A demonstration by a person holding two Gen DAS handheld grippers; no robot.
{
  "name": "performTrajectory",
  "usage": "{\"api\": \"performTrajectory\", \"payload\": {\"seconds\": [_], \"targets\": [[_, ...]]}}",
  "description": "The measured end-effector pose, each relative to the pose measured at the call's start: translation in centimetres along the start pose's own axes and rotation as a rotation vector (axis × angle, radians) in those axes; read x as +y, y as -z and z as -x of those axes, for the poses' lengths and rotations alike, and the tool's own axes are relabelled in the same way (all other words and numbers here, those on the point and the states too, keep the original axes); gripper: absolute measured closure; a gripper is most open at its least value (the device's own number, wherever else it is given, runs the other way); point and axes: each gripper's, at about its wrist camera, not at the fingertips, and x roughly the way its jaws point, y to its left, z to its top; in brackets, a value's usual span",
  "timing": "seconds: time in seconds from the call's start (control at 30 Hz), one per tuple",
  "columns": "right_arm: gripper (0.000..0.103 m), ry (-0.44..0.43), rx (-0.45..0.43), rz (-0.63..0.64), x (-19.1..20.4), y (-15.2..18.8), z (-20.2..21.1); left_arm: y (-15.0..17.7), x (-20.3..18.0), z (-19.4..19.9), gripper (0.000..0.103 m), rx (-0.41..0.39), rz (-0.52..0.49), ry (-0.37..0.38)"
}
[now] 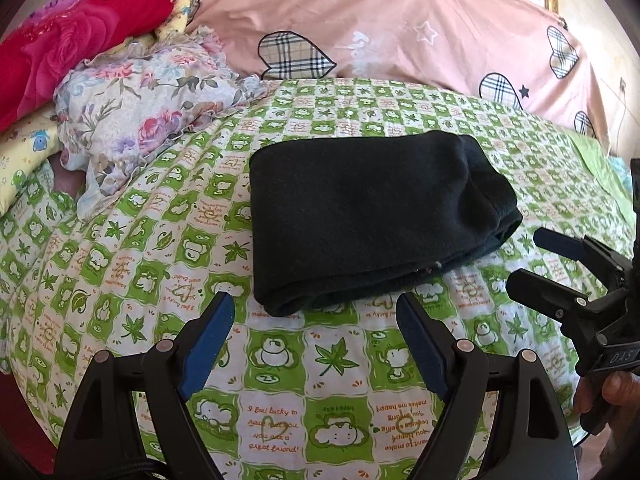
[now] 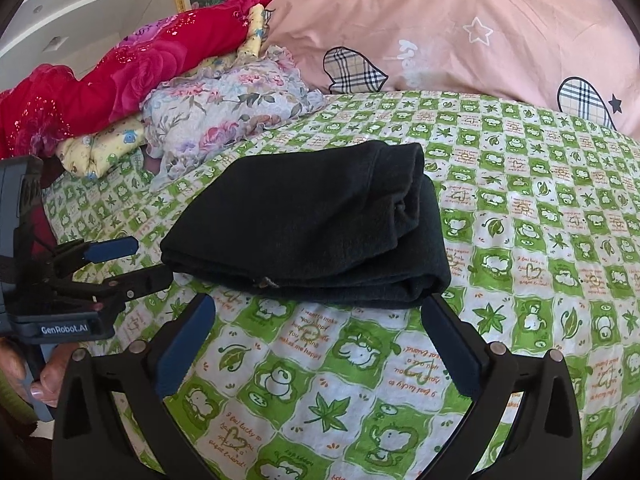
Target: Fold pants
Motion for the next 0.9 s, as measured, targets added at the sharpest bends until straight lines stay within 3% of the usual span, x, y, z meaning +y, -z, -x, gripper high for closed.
{"api": "performTrajectory", "payload": {"seconds": [0.9], "targets": [[0.0,0.001,-0.01,0.019,0.2,1.3,-1.6,0.9,0.1,-1.8,0.02,0.015,0.019,-0.02]]}}
